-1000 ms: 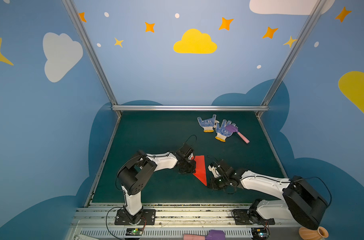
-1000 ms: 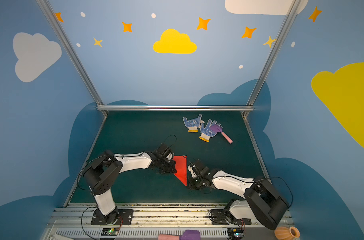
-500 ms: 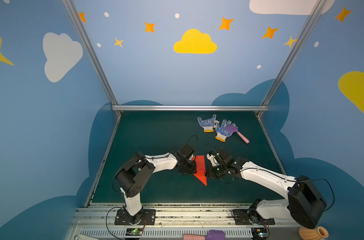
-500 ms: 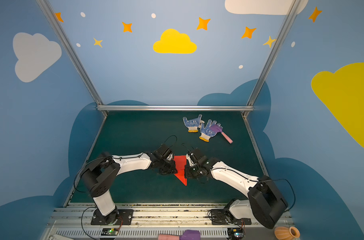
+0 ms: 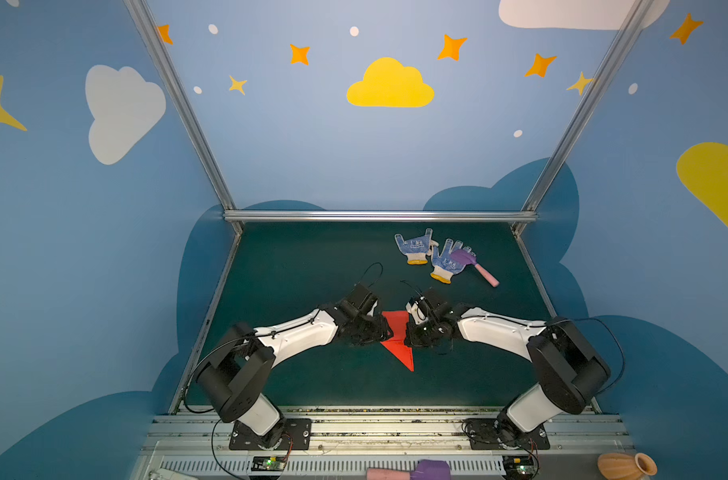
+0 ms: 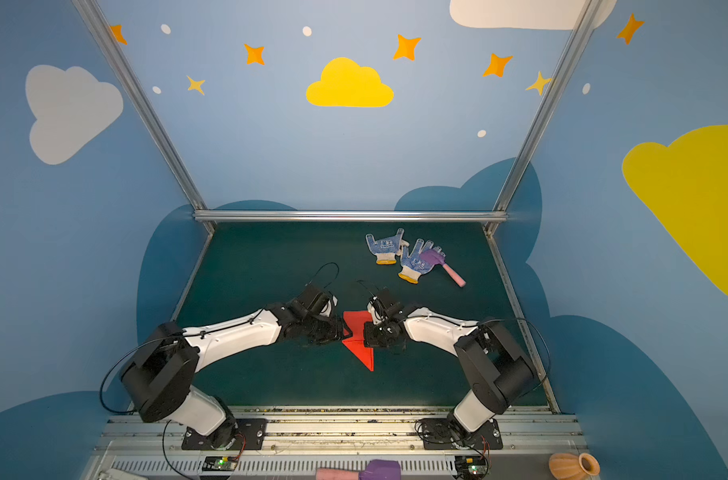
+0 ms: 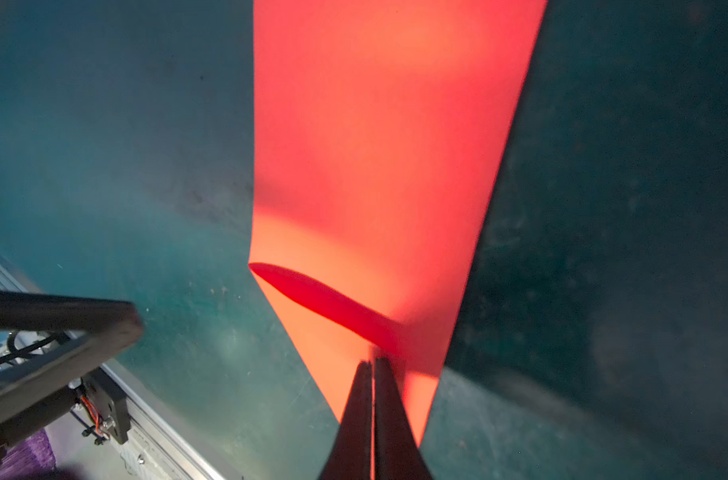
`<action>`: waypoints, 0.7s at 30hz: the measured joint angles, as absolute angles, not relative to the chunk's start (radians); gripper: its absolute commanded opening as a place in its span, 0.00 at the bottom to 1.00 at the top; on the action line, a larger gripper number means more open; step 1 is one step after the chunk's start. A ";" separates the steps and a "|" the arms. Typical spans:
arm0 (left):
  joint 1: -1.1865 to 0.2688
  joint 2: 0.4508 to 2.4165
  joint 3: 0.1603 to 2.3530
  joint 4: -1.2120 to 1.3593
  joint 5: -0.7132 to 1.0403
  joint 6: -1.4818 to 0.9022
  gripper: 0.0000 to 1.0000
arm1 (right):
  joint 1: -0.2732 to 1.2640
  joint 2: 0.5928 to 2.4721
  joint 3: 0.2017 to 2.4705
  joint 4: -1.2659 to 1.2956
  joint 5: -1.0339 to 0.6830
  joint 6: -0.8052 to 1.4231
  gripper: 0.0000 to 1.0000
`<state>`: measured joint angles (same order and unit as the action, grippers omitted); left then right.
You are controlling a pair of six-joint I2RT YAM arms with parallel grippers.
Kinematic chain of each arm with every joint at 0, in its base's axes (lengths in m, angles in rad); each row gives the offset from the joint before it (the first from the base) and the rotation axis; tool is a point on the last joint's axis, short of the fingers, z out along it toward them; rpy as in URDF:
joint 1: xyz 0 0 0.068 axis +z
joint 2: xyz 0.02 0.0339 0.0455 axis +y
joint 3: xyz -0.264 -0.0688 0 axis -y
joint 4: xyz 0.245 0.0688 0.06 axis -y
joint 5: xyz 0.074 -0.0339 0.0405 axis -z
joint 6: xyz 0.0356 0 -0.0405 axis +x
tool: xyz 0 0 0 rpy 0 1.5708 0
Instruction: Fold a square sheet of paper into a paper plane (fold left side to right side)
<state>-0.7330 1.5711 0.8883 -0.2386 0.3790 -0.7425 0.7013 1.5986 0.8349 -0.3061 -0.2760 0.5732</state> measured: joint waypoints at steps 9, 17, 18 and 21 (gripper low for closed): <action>-0.733 1.631 0.852 -0.199 0.395 -0.759 0.59 | 0.686 1.646 0.816 -0.253 -0.292 0.566 0.00; -0.733 1.686 0.852 -0.132 0.418 -0.786 0.57 | 0.672 1.647 0.801 -0.223 -0.310 0.564 0.00; -0.733 1.687 0.852 -0.121 0.421 -0.789 0.57 | 0.671 1.647 0.799 -0.220 -0.313 0.563 0.00; -0.730 1.699 0.852 -0.093 0.434 -0.801 0.55 | 0.669 1.647 0.796 -0.216 -0.317 0.563 0.00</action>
